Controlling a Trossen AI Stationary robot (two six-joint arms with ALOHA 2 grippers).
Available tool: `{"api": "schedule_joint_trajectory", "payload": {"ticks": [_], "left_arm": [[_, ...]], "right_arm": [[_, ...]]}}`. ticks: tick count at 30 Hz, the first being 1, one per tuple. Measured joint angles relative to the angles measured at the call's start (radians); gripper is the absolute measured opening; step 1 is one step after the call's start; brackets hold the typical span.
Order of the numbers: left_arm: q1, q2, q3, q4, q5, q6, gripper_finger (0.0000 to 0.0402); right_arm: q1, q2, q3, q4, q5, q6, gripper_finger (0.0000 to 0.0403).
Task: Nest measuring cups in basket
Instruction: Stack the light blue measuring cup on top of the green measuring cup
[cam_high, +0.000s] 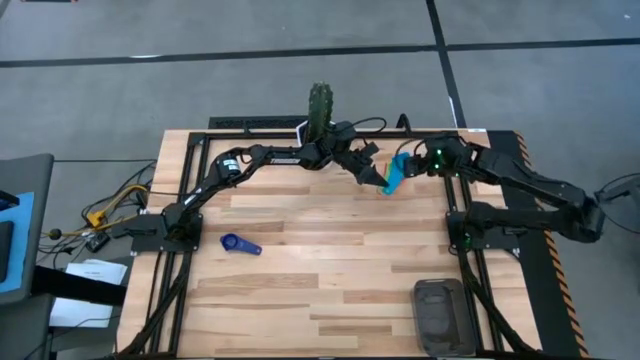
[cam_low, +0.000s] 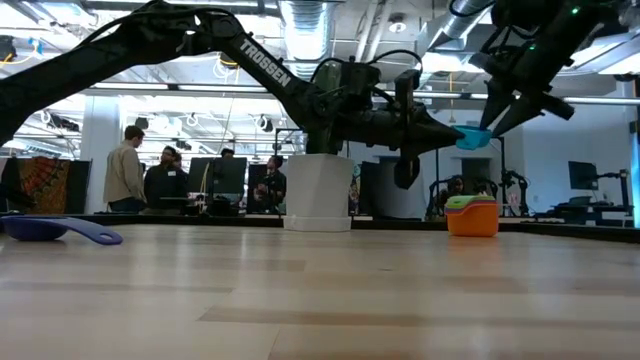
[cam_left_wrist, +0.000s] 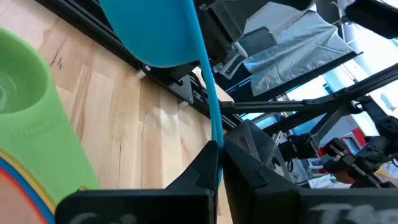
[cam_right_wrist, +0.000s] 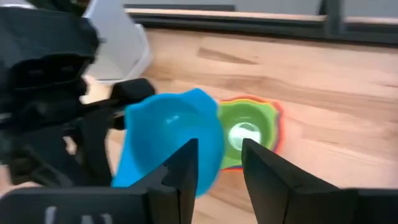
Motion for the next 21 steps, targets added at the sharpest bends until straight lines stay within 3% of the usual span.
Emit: {"api": "schedule_joint_trajectory", "payload": {"ticks": [4, 16, 21], "left_arm": [[0.0, 0.0, 0.0, 0.0, 0.002, -0.009, 0.0], [0.0, 0.0, 0.0, -0.001, 0.004, -0.017, 0.0], [0.0, 0.0, -0.001, -0.002, 0.007, -0.016, 0.0]], "right_arm": [[-0.044, 0.003, 0.0, 0.017, -0.071, -0.019, 0.0121], [-0.079, 0.046, 0.0, 0.011, -0.083, -0.059, 0.0027], [-0.075, 0.09, 0.0, 0.028, -0.08, -0.067, 0.0027]]}}
